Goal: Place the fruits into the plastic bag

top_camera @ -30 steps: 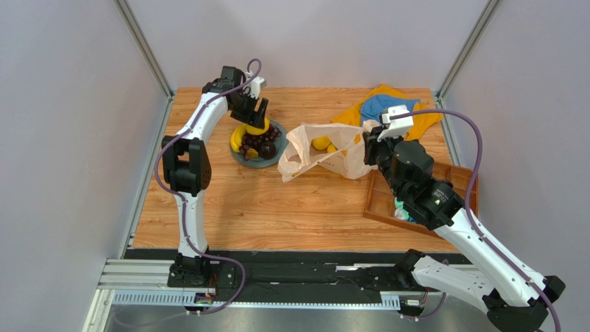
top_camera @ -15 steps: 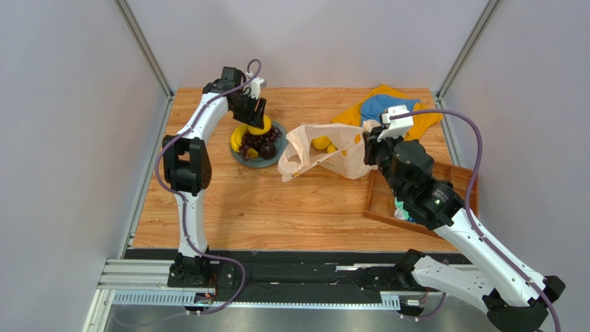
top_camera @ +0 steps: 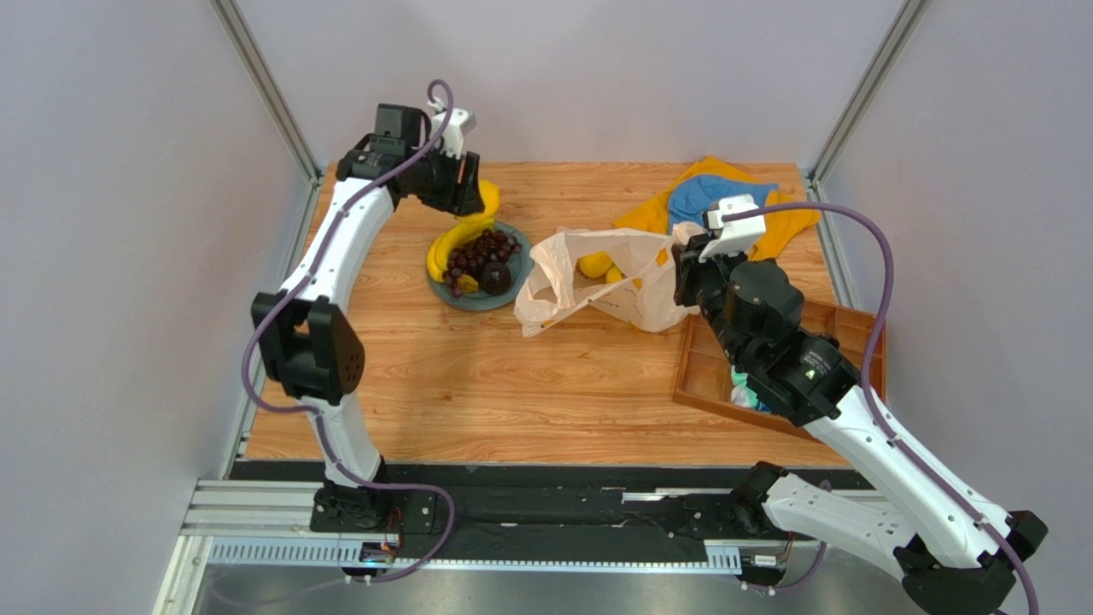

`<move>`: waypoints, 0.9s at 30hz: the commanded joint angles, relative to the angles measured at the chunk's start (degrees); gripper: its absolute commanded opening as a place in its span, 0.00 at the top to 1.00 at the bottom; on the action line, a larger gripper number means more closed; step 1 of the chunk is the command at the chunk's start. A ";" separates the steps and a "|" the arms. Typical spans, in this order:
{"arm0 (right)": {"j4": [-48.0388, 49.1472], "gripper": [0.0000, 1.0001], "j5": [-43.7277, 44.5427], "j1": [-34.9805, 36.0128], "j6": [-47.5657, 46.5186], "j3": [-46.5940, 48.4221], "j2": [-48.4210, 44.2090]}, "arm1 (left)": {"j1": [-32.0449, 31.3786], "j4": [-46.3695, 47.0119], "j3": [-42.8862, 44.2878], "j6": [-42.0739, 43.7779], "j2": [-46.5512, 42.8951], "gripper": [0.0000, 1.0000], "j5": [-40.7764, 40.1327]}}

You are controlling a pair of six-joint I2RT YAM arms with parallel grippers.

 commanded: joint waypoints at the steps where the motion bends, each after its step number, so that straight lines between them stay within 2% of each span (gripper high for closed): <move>1: 1.86 1.00 -0.06 -0.27 0.73 -0.02 -0.40 | -0.81 7.82 -4.16 -3.56 -12.27 0.60 2.98; 7: 1.95 1.00 0.20 -0.27 0.65 0.07 0.04 | -4.59 14.94 -12.26 -3.92 -24.14 0.60 4.92; 14: 1.69 1.00 0.11 -0.27 0.65 0.68 1.26 | -14.25 20.05 -18.16 -0.93 -32.41 0.60 9.75; 18: 0.81 1.00 -0.24 -0.36 1.08 1.30 1.71 | -19.26 21.02 -20.00 1.44 -32.16 0.60 14.66; 27: 0.63 1.00 -0.06 -0.27 1.09 1.30 1.09 | -28.14 18.22 -19.22 2.50 -25.39 0.60 17.41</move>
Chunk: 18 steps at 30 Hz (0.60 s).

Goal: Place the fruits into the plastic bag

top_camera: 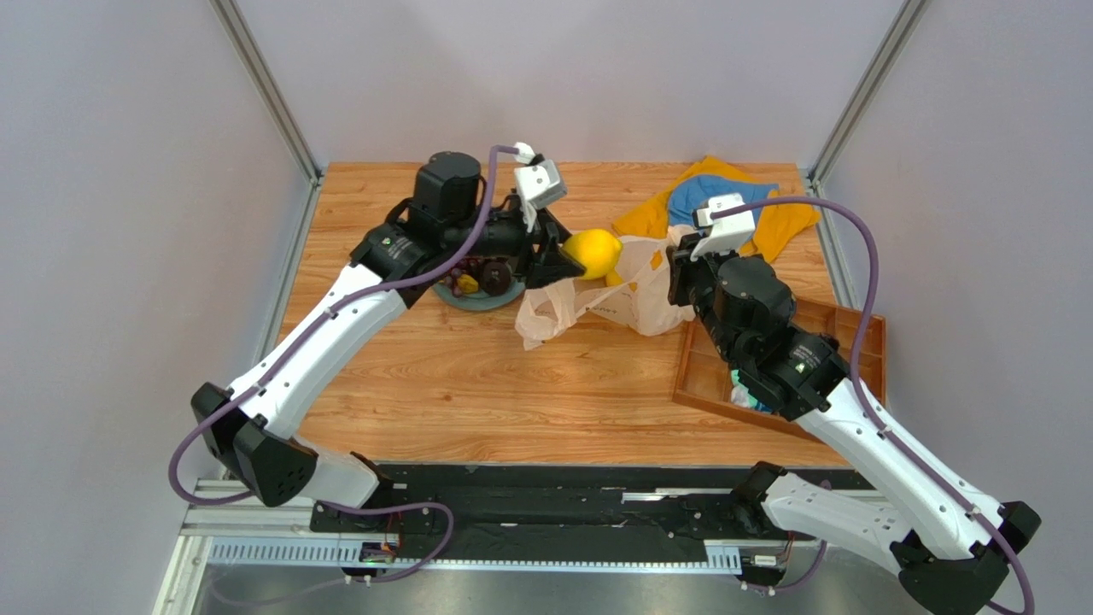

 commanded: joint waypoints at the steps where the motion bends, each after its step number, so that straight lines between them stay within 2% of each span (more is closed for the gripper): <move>1: 0.83 1.00 -0.08 -0.36 0.47 1.39 -0.72 | -3.62 -0.45 1.04 2.06 3.64 0.60 1.80; 7: 0.92 1.00 -0.87 -0.36 0.74 1.39 -0.99 | -5.48 -4.32 4.38 0.31 13.03 0.62 -10.94; 11: 0.92 1.00 -1.31 -0.27 0.65 1.30 -1.16 | -5.48 -3.54 5.35 -1.36 14.80 0.62 -19.02; 18: 1.01 1.00 -1.75 -0.36 0.65 0.95 -1.07 | -4.78 0.07 4.48 -4.78 15.33 0.59 -23.69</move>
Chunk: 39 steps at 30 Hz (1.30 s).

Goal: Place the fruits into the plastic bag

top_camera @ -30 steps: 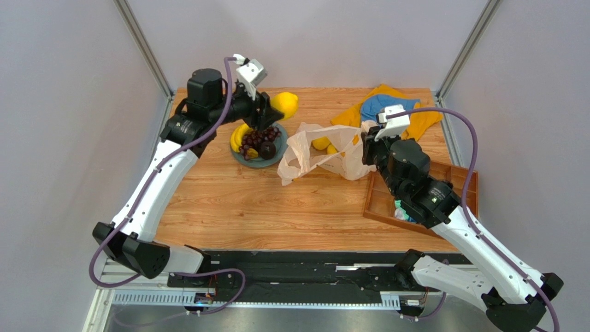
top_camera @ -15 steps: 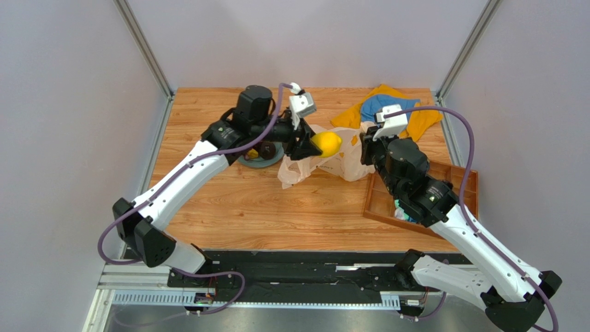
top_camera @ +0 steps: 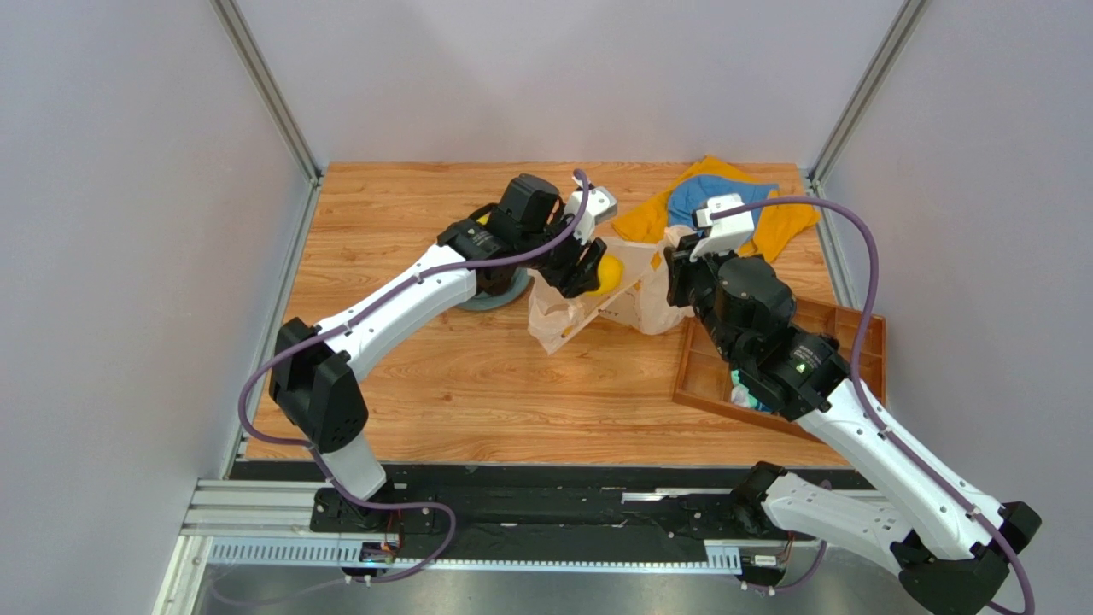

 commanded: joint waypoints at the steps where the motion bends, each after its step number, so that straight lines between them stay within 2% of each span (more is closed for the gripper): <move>1: 1.27 1.00 -0.79 -0.27 0.39 0.95 -0.88 | 0.82 4.24 2.22 -3.82 -0.47 0.58 -5.49; 5: 1.18 1.00 -0.79 -0.36 0.48 0.95 -0.96 | 1.00 2.31 3.19 -4.01 1.82 0.50 -6.46; 6: 1.18 1.00 -0.70 -0.27 0.47 0.86 -0.96 | 0.91 2.14 3.28 -4.01 2.08 0.43 -6.20; 9: 1.18 1.00 -0.62 -0.36 0.39 0.86 -0.96 | 1.00 1.70 3.45 -4.01 2.00 0.30 -5.93; 12: 1.18 1.00 -0.62 -0.27 0.39 0.95 -0.88 | 1.00 1.61 3.37 -4.01 1.47 0.24 -5.76; 17: 1.18 1.00 -0.44 -0.27 0.39 0.95 -0.70 | 0.91 1.43 3.28 -4.01 1.29 0.19 -4.53; 18: 1.18 1.00 -0.35 -0.18 0.30 0.95 -0.79 | 0.91 1.52 3.28 -3.92 1.29 0.13 -4.18; 23: 1.09 1.00 0.00 -0.27 0.21 0.86 -0.88 | 1.00 2.04 2.75 -2.34 0.07 0.12 -0.85; 29: 1.09 1.00 0.26 -0.18 0.21 0.68 -0.79 | 1.35 6.08 -1.28 2.14 -5.64 0.12 5.31; 33: 1.09 1.00 0.26 -0.27 0.21 0.68 -0.96 | 6.17 12.50 -5.85 -1.44 -12.40 0.11 7.86; 36: 1.00 1.00 0.26 -0.36 0.04 0.95 -1.14 | 12.06 12.69 -5.78 -3.48 -12.95 0.11 3.58; 39: 1.00 1.00 0.26 -0.36 0.12 0.86 -1.05 | 16.72 7.26 -3.85 -2.00 -10.24 0.11 -4.77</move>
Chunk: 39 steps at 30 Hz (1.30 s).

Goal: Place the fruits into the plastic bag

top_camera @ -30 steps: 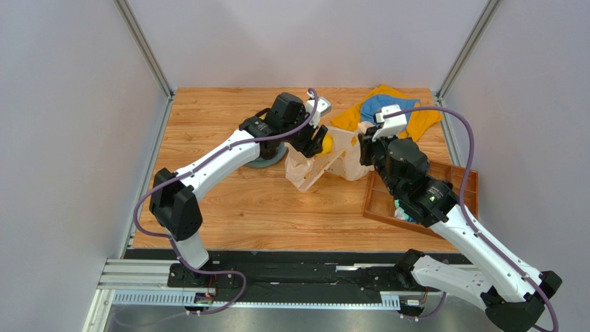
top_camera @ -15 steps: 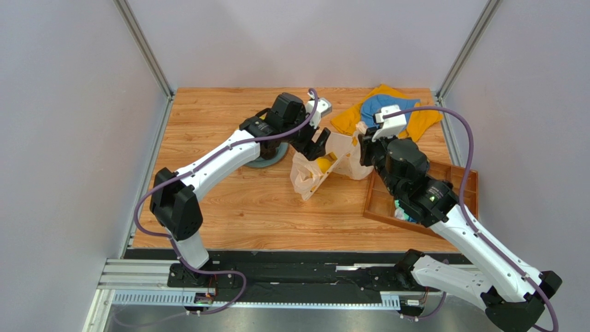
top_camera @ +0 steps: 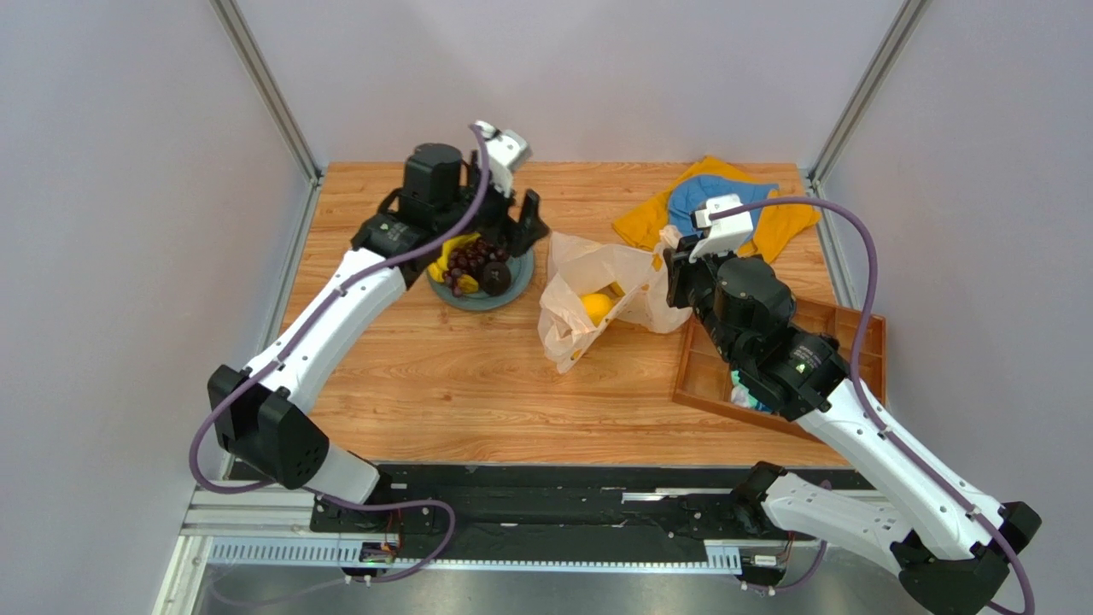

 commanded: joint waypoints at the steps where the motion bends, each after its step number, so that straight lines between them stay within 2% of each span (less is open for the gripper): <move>1: 1.49 1.00 0.59 -0.27 0.17 0.77 -1.05 | 7.45 -2.51 2.99 0.20 3.09 0.11 -11.55; 6: 1.75 1.00 0.50 -0.36 -0.01 0.51 -1.23 | 16.25 -6.82 5.99 -2.00 12.40 0.16 -15.28; 13: 1.66 1.00 0.59 -0.36 -0.36 0.51 -1.49 | 19.95 -8.06 7.84 -2.00 19.61 0.17 -17.74; 18: 1.75 1.00 0.50 -0.36 -0.36 0.42 -1.40 | 22.59 -8.41 9.24 -4.55 23.48 0.18 -16.34; 32: 1.57 1.00 -0.02 -0.27 -0.36 0.68 0.00 | 25.14 -10.25 12.93 -4.81 31.22 0.25 -12.82; 39: 1.57 1.00 -0.11 -0.27 -0.36 0.68 0.09 | 25.14 -11.66 14.17 -4.20 33.77 0.33 -12.37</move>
